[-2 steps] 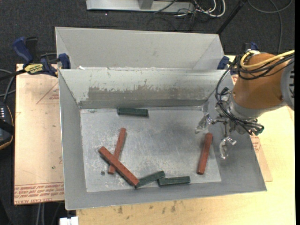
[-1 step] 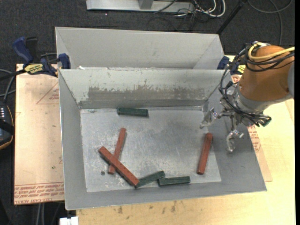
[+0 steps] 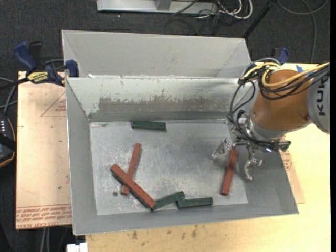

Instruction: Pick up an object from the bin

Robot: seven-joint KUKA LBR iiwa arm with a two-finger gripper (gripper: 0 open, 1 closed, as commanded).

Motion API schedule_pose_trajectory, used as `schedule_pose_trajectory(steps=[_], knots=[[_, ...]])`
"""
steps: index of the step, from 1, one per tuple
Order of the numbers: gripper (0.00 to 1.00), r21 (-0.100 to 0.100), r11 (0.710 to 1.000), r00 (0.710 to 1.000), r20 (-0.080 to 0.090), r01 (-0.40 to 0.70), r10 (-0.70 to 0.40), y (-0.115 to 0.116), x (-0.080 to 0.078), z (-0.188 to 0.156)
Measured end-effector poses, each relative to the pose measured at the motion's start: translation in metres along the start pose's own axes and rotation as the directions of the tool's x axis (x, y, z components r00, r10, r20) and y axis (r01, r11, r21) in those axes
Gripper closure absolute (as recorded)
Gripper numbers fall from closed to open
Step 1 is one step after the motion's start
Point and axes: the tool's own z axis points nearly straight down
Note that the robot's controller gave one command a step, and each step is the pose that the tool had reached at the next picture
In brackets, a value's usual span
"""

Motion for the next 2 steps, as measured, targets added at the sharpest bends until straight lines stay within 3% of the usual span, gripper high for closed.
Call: schedule_pose_trajectory(steps=[1,2], knots=[[1.00,0.008,0.975,0.975,0.012,0.223,-0.223,-0.0035,-0.0120,0.0104],[1.00,0.008,0.975,0.975,0.012,0.223,-0.223,-0.0035,-0.0119,0.0104]])
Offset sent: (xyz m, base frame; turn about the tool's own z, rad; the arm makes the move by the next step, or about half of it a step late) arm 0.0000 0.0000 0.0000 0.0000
